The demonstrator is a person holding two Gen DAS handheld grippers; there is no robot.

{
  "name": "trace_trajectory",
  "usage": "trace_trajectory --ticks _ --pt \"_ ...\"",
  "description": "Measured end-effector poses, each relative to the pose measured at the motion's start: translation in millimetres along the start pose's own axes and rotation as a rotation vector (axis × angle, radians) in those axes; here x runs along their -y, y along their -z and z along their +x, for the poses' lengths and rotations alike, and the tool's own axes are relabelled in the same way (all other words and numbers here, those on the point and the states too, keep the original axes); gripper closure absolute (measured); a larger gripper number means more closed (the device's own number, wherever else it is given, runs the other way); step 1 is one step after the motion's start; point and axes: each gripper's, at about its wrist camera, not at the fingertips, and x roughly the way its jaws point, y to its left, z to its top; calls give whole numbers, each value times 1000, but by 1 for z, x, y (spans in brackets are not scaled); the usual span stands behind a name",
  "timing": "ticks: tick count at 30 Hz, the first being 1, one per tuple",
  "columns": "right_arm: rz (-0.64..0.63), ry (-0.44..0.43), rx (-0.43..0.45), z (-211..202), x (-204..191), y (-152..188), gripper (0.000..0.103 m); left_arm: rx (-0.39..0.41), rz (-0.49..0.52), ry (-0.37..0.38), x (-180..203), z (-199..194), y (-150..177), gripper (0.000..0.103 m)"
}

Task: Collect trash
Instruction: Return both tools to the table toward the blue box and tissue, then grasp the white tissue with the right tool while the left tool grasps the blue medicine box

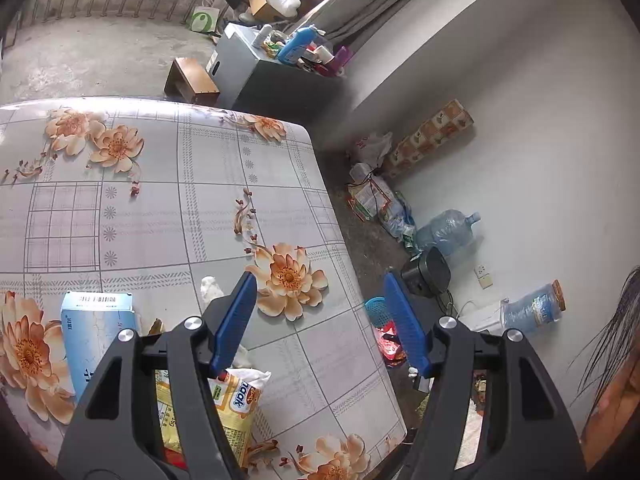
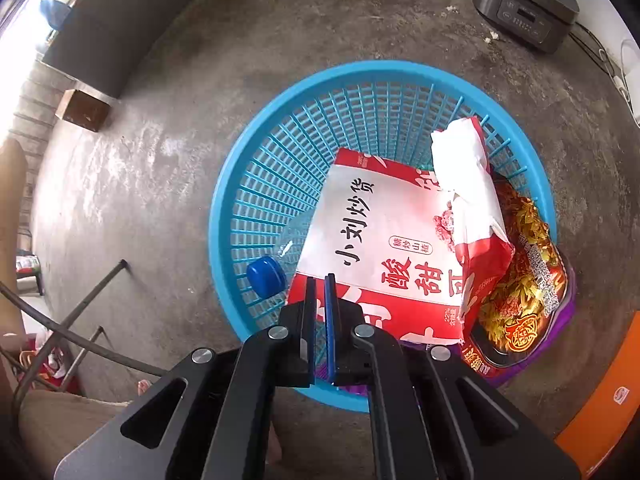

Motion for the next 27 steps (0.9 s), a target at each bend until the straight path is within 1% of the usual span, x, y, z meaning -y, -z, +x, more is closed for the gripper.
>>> trace_trajectory --ticks 3,4,6,7,8,10,11,15,19,23,27 --pt "-1 -105 115 -59 -12 12 98 36 10 1 -2 -16 6 41" --pt "-6 -134 154 -77 -19 14 96 51 9 0 -4 -22 8 41" --pt "-19 -178 226 -114 -30 26 87 77 9 -8 -9 -35 14 40" --pt "-28 -200 263 -131 -36 33 77 91 9 -21 -12 -40 17 40" --pt "-39 -222 297 -147 -44 42 69 106 10 -38 -15 -46 21 40" --pt "-74 -273 342 -174 -67 58 67 135 23 -80 -20 -58 28 40" --pt "-93 -305 350 -186 -75 66 66 150 30 -105 -23 -64 32 40" --pt "-160 -428 354 -223 -125 103 63 203 66 -191 -36 -86 47 38" --pt "-232 -548 338 -240 -179 144 60 208 61 -231 -53 -95 65 38" --pt "-315 -598 275 -232 -239 179 60 190 48 -277 -73 -92 80 38" --pt "-380 -654 150 -205 -302 202 60 163 34 -331 -96 -83 91 38"
